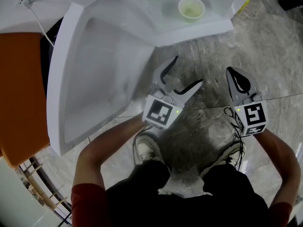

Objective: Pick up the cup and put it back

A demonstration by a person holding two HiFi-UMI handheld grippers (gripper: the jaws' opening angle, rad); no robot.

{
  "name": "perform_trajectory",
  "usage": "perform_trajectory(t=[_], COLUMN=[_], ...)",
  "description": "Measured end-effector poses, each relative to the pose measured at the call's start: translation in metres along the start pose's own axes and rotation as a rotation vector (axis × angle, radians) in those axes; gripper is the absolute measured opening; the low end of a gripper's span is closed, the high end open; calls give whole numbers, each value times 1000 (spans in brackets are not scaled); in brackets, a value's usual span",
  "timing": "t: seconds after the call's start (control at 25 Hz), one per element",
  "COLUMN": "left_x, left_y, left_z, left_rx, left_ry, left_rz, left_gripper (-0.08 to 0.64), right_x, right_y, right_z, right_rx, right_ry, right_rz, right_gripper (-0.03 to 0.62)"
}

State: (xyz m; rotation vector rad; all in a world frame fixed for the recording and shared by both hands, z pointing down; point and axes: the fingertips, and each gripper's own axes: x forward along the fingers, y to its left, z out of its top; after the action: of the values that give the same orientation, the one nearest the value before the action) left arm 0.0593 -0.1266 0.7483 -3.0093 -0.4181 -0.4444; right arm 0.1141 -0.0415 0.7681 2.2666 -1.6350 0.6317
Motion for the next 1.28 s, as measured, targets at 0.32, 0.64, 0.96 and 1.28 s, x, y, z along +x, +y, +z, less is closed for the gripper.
perform_trajectory(t=[0.32,0.64,0.96,1.28], left_x=[1,6,8,10], left_y=[2,2,3,7], left_z=[-5,-2,5,7], left_rx=[-2,-6,-16,-11], left_ry=[11,8,-20,-28], left_rz=[-1,0,8,40], left_gripper=[388,320,154,0], right_x=[-1,-3,-2,-1], right_y=[1,-2,-5,-8], right_z=[-5,-8,-8,-9], right_rx=[-5,-4,12,22], right_ry=[28,43,29,19], right_rz=[3,-3,-6,-9], right_gripper=[3,3,2,3])
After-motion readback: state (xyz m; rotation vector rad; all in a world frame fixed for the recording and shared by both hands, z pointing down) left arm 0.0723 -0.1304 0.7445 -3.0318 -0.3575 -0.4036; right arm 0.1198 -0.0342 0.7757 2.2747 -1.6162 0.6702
